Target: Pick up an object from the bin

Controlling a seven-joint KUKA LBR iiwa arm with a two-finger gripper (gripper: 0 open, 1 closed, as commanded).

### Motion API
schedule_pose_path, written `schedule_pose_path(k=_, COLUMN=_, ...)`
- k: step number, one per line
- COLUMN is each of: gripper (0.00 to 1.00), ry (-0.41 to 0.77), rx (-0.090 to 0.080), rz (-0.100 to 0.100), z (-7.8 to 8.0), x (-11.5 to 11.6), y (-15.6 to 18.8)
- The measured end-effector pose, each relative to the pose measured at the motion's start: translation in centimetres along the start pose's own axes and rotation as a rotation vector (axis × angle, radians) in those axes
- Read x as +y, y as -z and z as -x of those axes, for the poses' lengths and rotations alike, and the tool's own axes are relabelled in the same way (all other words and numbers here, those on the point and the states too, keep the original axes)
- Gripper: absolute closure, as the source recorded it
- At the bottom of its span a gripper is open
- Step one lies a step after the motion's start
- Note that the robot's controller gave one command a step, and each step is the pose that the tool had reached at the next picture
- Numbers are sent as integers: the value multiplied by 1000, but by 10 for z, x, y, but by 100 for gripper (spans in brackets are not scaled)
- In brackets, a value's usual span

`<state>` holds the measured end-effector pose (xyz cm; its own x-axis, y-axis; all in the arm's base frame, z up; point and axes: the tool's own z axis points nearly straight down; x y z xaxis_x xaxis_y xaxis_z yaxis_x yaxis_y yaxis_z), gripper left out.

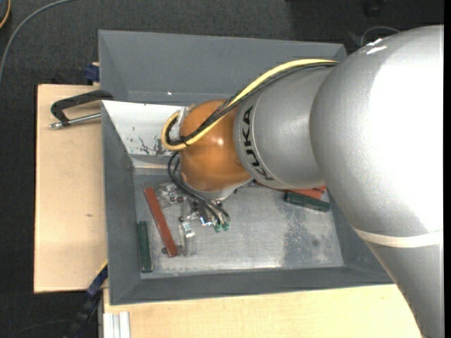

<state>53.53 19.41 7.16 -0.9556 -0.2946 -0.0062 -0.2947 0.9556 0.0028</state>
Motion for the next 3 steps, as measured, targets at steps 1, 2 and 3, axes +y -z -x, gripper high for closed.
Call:
schedule_pose_path(k=1, gripper=0, ry=-111, rx=5, rz=-4, z=-34, x=-52, y=30)
schedule_pose_path(k=2, gripper=0, ry=404, rx=0, rz=-5, z=-14, x=-142, y=27)
schedule_pose_path(k=3, gripper=0, ry=766, rx=-1, rz=-7, z=0, x=-204, y=55)
